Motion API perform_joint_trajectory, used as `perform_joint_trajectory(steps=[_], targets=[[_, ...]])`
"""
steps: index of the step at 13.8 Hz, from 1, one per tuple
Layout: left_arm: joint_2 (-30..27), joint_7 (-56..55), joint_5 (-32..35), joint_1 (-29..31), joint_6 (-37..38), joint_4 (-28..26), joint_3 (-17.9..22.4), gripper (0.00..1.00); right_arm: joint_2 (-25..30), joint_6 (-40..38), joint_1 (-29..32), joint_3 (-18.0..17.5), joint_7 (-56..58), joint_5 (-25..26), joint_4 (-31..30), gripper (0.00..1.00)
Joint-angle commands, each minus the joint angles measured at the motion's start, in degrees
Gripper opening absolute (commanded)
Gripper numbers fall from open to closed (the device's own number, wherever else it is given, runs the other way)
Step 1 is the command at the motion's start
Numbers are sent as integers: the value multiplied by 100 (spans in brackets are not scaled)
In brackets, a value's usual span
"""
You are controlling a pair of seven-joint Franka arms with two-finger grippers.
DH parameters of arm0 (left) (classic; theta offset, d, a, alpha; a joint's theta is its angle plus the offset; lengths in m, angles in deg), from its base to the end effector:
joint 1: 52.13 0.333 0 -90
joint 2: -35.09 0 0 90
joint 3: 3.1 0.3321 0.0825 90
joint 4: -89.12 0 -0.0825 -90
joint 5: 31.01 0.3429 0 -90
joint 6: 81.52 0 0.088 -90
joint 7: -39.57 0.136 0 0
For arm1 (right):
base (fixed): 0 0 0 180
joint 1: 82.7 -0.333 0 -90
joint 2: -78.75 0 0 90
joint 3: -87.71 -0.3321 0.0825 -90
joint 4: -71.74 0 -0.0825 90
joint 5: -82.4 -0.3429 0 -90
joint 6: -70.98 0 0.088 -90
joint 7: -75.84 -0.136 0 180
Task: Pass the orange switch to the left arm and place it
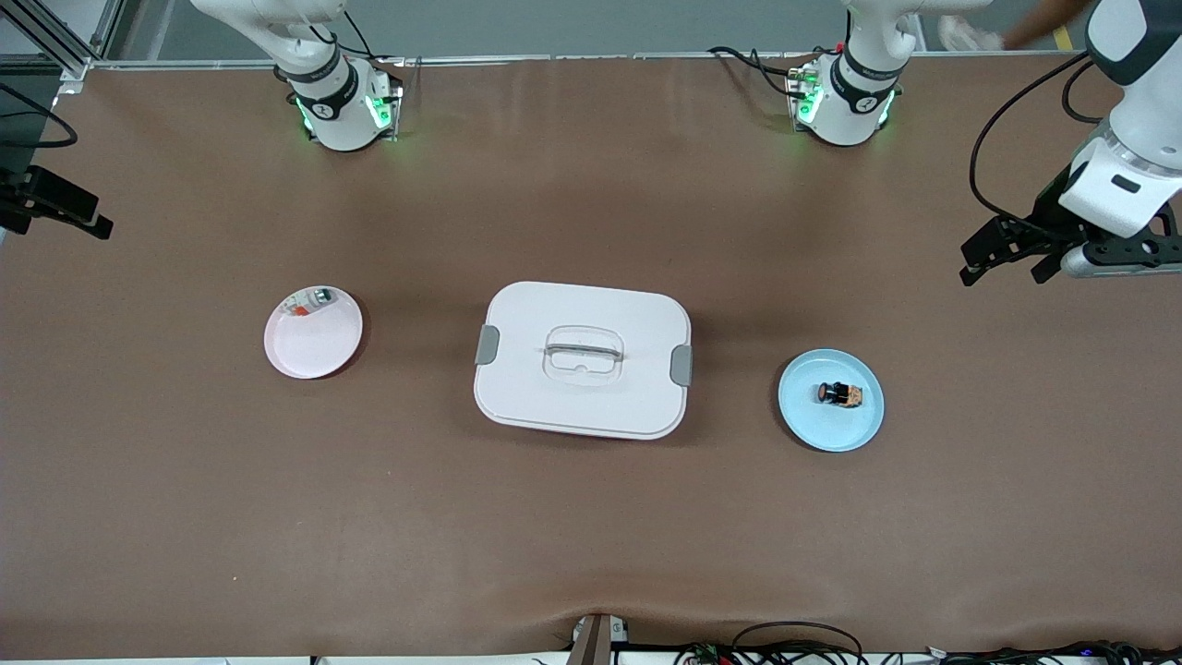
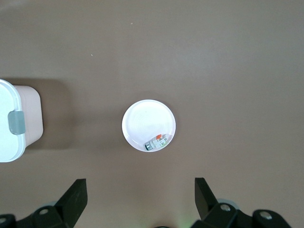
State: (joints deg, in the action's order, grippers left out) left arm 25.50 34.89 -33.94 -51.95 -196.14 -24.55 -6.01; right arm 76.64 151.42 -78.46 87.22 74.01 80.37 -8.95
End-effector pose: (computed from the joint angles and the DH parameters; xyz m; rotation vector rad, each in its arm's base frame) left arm 0.4893 -0.0293 0.5532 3.0764 0.0784 0.2791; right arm 0.5061 -0.0280 0.6473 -3.1016 0.1431 0.0630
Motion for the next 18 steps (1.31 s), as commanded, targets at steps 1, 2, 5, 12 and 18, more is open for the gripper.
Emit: perform_joint_trajectory(steps=[1,2,5,12,18], targets=[[63,46,117,342,151,301,-412,100,123,77,59,-48,59,-78,-113,100],[80,46,108,333,195,433,-404,100,123,112,59,-48,59,-78,-113,100],[246,46,126,202,931,1099,-299,100,123,165,59,-48,59,-78,-139,100],[809,28,126,-212,1839,2297,159,100,193,278,68,-48,94,-78,-253,100],[854,46,91,-194,2067,2280,141,100,360,420,86,-30,244,-78,-500,100]])
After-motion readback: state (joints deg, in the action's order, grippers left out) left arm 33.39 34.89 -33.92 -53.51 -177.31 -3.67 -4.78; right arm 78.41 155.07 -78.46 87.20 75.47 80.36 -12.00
